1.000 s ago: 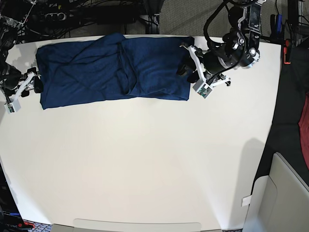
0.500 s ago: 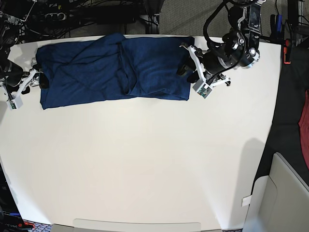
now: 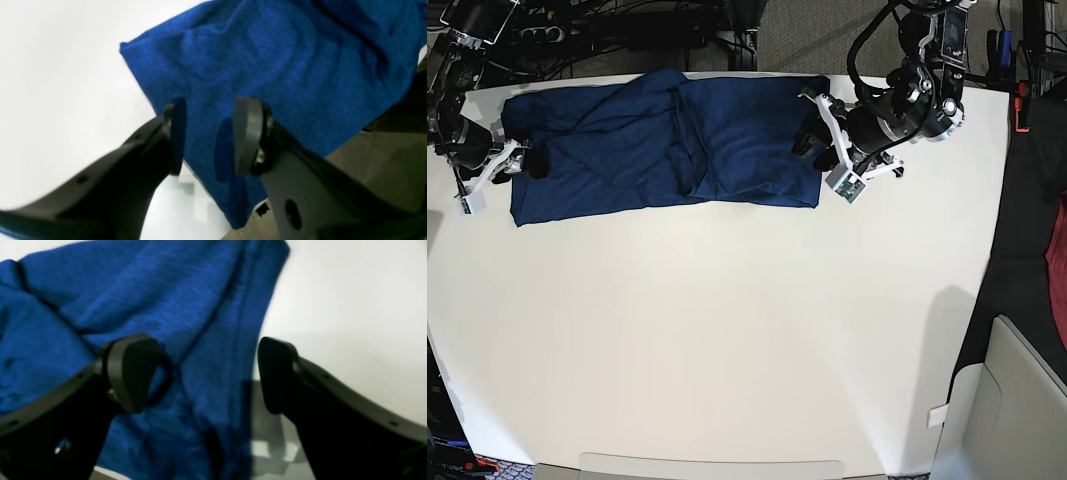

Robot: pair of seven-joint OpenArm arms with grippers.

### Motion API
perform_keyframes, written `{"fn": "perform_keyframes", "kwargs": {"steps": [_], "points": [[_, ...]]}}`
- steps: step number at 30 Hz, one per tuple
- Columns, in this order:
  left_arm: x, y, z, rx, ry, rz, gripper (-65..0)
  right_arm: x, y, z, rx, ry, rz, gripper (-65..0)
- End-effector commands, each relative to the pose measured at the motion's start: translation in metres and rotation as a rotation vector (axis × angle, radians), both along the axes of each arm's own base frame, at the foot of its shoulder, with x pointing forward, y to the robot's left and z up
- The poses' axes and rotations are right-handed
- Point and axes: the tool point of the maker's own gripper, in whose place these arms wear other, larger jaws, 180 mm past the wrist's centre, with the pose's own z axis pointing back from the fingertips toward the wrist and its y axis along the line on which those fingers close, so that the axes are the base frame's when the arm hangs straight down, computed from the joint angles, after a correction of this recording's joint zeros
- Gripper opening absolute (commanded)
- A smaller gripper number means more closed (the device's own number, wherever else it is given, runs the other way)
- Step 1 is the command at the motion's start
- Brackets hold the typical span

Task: Fold the T-shirt properly
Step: 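Release the left gripper and hold the folded end with the right gripper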

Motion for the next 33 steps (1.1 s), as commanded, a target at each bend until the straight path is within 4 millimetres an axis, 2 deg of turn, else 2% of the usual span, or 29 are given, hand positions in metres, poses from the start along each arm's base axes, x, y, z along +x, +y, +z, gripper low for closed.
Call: {"fn": "perform_keyframes", "kwargs": {"steps": [1, 7, 17, 20, 24, 26, 27, 30, 33], "points": [[0.005, -0.002, 0.009, -0.016, -0.036, -0.003, -43.9, -0.008, 0.004, -0.007, -0.009, 0.053, 0.021, -15.8], [0.005, -0.002, 0.009, -0.016, -0.036, -0.003, -43.9, -0.017, 0.028, -0.011, 0.019, 0.09, 0.068, -15.8], [0.005, -0.002, 0.009, -0.016, -0.036, -0.003, -43.9, -0.02, 0.049, -0.005, 0.131, 0.065, 0.085, -16.6], [0.005, -0.002, 0.009, -0.016, -0.036, -0.003, -43.9, -0.018, 0.053, -0.003, 0.148, 0.053, 0.089, -25.8], [0.005, -0.002, 0.009, -0.016, -0.036, -0.003, -43.9, -0.016, 0.064, -0.003, 0.183, 0.041, 0.089, -49.2], [0.005, -0.002, 0.009, -0.016, -0.036, -0.003, -43.9, -0.013, 0.065, -0.003, 0.188, 0.034, 0.087, -57.7], [0.005, -0.002, 0.009, -0.016, -0.036, -0.003, -43.9, -0.008, 0.065, 0.0, 0.187, 0.022, 0.085, -59.8], [0.005, -0.002, 0.009, -0.016, -0.036, -0.003, -43.9, 0.001, 0.061, 0.007, 0.187, -0.006, 0.074, -60.4], [0.005, -0.002, 0.009, -0.016, -0.036, -0.003, -43.9, 0.011, 0.048, 0.018, 0.184, -0.06, 0.027, -60.5]]}}
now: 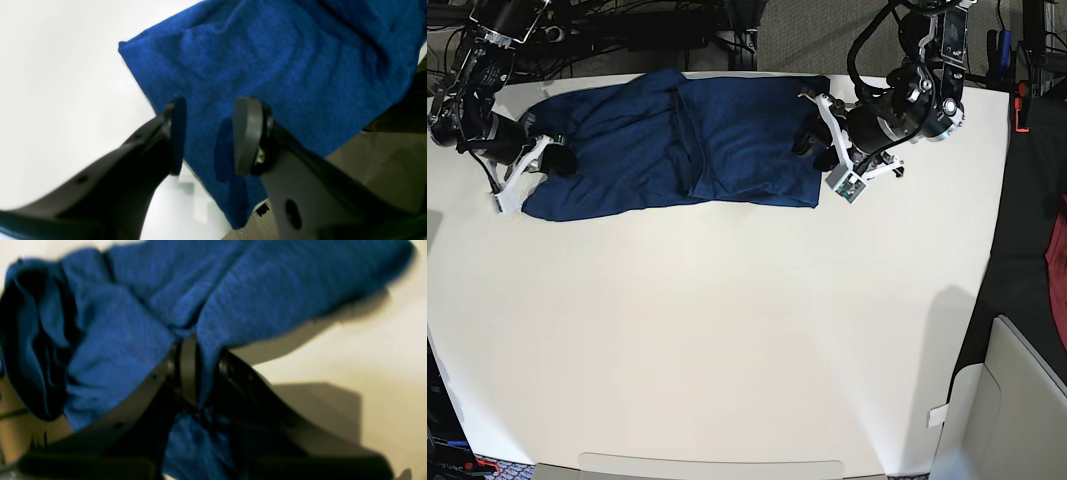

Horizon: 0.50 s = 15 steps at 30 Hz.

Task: Fold the T-shirt properly
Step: 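Release the left gripper and hold the folded end with the right gripper, then fold the shirt end over again with the right gripper toward the left gripper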

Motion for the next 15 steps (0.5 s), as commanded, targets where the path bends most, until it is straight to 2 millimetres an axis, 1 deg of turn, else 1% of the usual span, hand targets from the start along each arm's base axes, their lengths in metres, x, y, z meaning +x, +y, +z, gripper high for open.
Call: {"fn": "perform_keyframes", "kwargs": {"steps": [1, 4, 8, 10, 12, 15], "points": [[0.006, -0.002, 0.01, -0.016, -0.037, -0.003, -43.9, 0.013, -0.016, 0.019, -0.012, -0.068, -0.04, -60.5], [0.006, 0.0, 0.01, -0.015, -0.037, 0.001, -43.9, 0.019, -0.039, 0.032, -0.021, -0.111, -0.112, -60.5], [0.0, 0.0, 0.006, -0.015, -0.022, 0.002, -43.9, 0.023, -0.07, 0.051, -0.063, -0.155, -0.169, -60.5], [-0.001, 0.0, 0.006, -0.016, -0.022, 0.002, -43.9, 0.026, -0.075, 0.06, -0.05, -0.186, -0.187, -60.5], [-0.001, -0.001, 0.006, -0.016, -0.021, -0.001, -43.9, 0.028, -0.075, 0.066, -0.029, -0.212, -0.19, -60.5], [-0.002, -0.002, 0.006, -0.017, -0.021, -0.002, -43.9, 0.03, -0.069, 0.077, 0.021, -0.251, -0.167, -60.5]]}}
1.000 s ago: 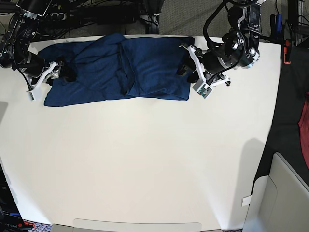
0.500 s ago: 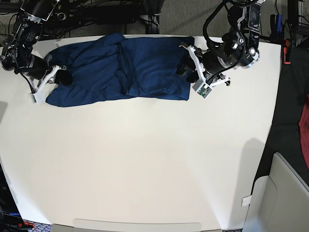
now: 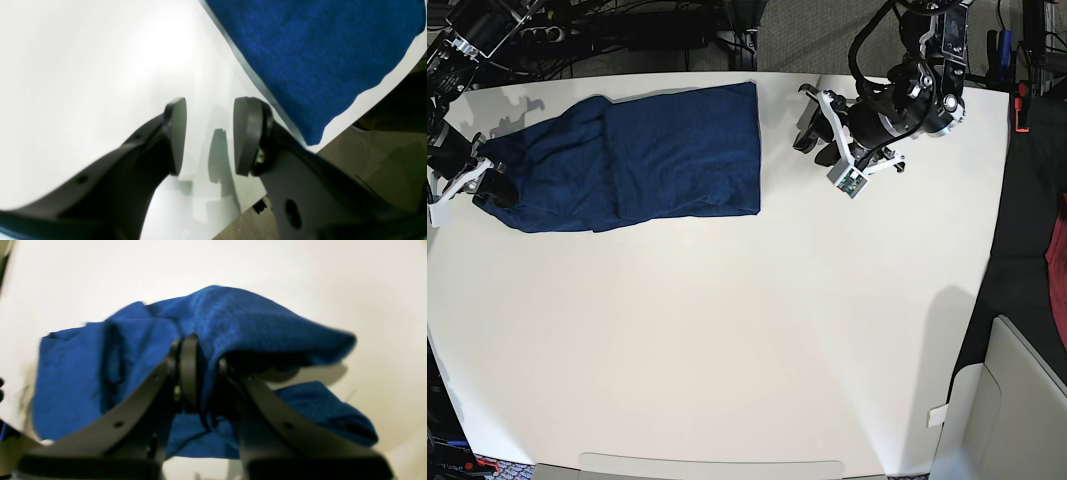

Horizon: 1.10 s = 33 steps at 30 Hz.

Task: Fold the T-shirt properly
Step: 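Fold the shirt end over again with the right gripper toward the left gripper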

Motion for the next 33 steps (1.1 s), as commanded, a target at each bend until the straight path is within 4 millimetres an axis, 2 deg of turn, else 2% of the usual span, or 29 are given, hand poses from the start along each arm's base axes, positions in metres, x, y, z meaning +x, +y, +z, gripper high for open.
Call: {"fn": "perform_keyframes", "kwargs": {"steps": [1, 6, 9, 13, 16, 20, 26, 28, 30, 33], "points": [[0.005, -0.003, 0.01, -0.017, -0.04, -0.007, -43.9, 0.009, -0.001, 0.022, 0.009, -0.078, 0.017, -60.5], [0.006, -0.002, 0.01, -0.016, -0.039, -0.004, -44.0, 0.014, 0.047, 0.041, 0.138, -0.176, 0.139, -60.4], [0.005, -0.002, 0.009, -0.016, -0.036, -0.002, -44.0, 0.01, 0.095, 0.047, 0.186, -0.212, 0.233, -60.4], [0.002, -0.001, 0.007, -0.016, -0.025, -0.001, -44.0, 0.001, 0.16, 0.041, 0.275, -0.206, 0.345, -60.3], [0.001, -0.001, 0.006, -0.016, -0.022, -0.001, -44.0, -0.003, 0.203, 0.05, 0.319, -0.233, 0.428, -60.3], [0.0, -0.001, 0.003, -0.015, -0.012, 0.001, -44.0, -0.007, 0.248, 0.059, 0.402, -0.257, 0.501, -60.3], [-0.009, 0.0, -0.004, -0.014, 0.016, 0.002, -44.0, -0.02, 0.315, 0.054, 0.455, -0.207, 0.623, -60.1], [-0.01, -0.001, -0.004, -0.015, 0.018, -0.001, -44.0, -0.018, 0.322, 0.047, 0.466, -0.178, 0.639, -59.9], [-0.01, -0.001, -0.004, -0.015, 0.019, -0.001, -44.0, -0.016, 0.321, 0.032, 0.443, -0.13, 0.645, -59.1], [-0.009, 0.0, -0.003, -0.018, 0.011, 0.005, -44.0, -0.017, 0.323, 0.014, 0.362, -0.073, 0.673, -49.8]]}}
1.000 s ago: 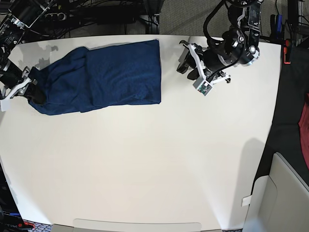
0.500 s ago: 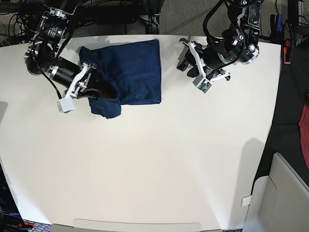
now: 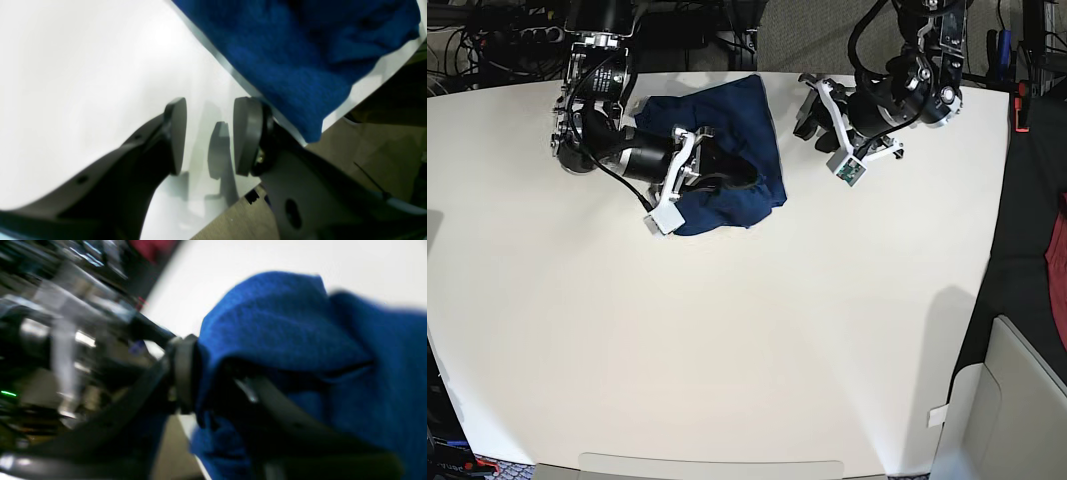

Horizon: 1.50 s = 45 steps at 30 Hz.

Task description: Fold the T-shirt properly

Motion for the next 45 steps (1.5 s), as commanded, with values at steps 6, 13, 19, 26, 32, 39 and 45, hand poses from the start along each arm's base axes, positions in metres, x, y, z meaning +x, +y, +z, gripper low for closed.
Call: {"fn": "perform_keyframes", "kwargs": {"steps": [6, 13, 19, 26, 32, 39, 45], "points": [[0.009, -0.001, 0.011, -0.027, -0.06, 0.007, -44.0, 0.008, -0.013, 0.01, -0.021, -0.06, 0.008, -33.4], [0.015, 0.011, 0.015, -0.014, -0.077, 0.043, -44.1, 0.013, -0.051, 0.02, 0.007, -0.079, -0.047, -33.4], [0.025, 0.048, 0.043, 0.022, -0.169, 0.151, -44.1, 0.031, -0.132, 0.03, -0.109, -0.136, -0.222, -33.5], [0.013, 0.007, 0.045, -0.113, -0.123, 0.064, -44.1, 0.037, -0.133, 0.023, -0.208, -0.142, -0.202, -35.8], [-0.006, -0.024, 0.034, -0.149, -0.064, -0.022, -44.1, 0.047, -0.088, 0.026, -0.422, -0.258, -0.035, -47.5], [-0.027, -0.045, 0.027, -0.177, -0.016, -0.082, -44.1, 0.058, -0.059, 0.03, -0.658, -0.397, 0.111, -47.7], [-0.031, -0.048, 0.023, -0.178, 0.003, -0.094, -44.1, 0.055, -0.029, 0.007, -0.709, -0.378, 0.255, -47.7]]}}
